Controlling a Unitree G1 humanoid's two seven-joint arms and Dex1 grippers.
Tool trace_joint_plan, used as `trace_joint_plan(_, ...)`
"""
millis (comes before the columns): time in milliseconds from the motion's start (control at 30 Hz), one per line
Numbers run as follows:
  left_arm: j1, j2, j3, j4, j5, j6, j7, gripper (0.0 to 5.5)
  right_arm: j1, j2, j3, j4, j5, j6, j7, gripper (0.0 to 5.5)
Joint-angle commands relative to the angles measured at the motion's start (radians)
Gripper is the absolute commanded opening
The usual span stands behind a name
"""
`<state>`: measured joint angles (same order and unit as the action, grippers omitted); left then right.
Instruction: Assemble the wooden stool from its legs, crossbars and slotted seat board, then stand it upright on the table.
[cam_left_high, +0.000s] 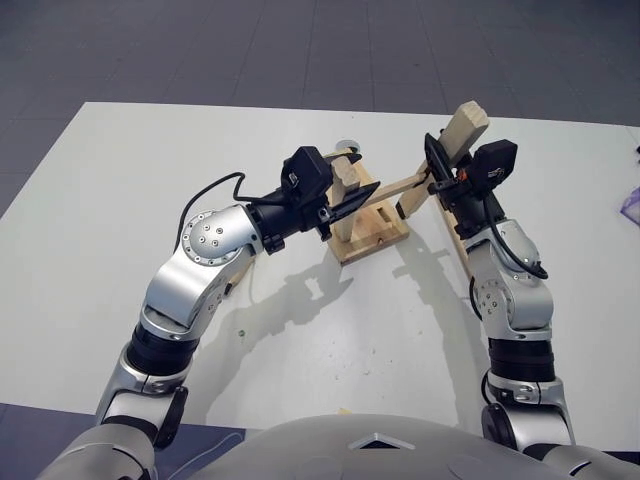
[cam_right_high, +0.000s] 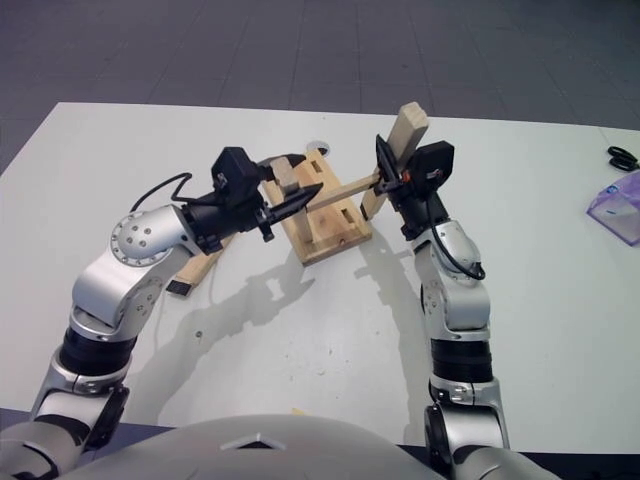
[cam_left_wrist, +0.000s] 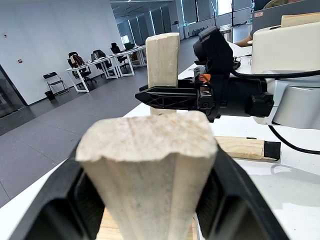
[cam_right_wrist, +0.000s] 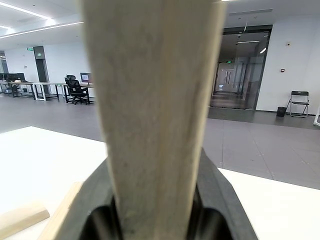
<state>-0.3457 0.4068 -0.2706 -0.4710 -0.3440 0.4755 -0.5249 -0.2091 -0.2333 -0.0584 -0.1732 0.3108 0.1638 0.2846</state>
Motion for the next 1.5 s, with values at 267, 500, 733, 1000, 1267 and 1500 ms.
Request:
trace_joint_plan(267,0.078,0.025,-0.073,0.040,0.069,0.046,-0.003,2.06,0.025,-0.032,0.083,0.048,-0.148,-0.088,0.050,1.03)
trace_joint_plan(500,0.081,0.038,-0.079,0.051,0.082,0.037,-0.009,2.06,0.013,0.012,0.057,0.000,-0.020,-0.020,0.074,1.02)
trace_joint_plan(733,0.086,0.041,-0.078,0.065,0.085,0.029,-0.008,2.06,-0.065,-0.012,0.008,-0.088,0.134,0.149,0.112,1.03)
trace_joint_plan(1000,0.079,0.036,-0.089,0.081,0.094,0.016,-0.005,2.06,-0.052,0.000,0.037,-0.156,0.172,0.216,0.113,1.02)
trace_joint_plan(1267,0.071,0.042,-0.086,0.095,0.095,0.005,-0.009,2.06,-0.057,0.008,0.021,-0.059,0.236,0.329,0.140,1.02)
trace_joint_plan(1500,0.064,0.046,-0.092,0.112,0.099,-0.007,-0.019,2.06,-0.099,0.002,-0.026,0.002,0.345,0.406,0.177,1.02)
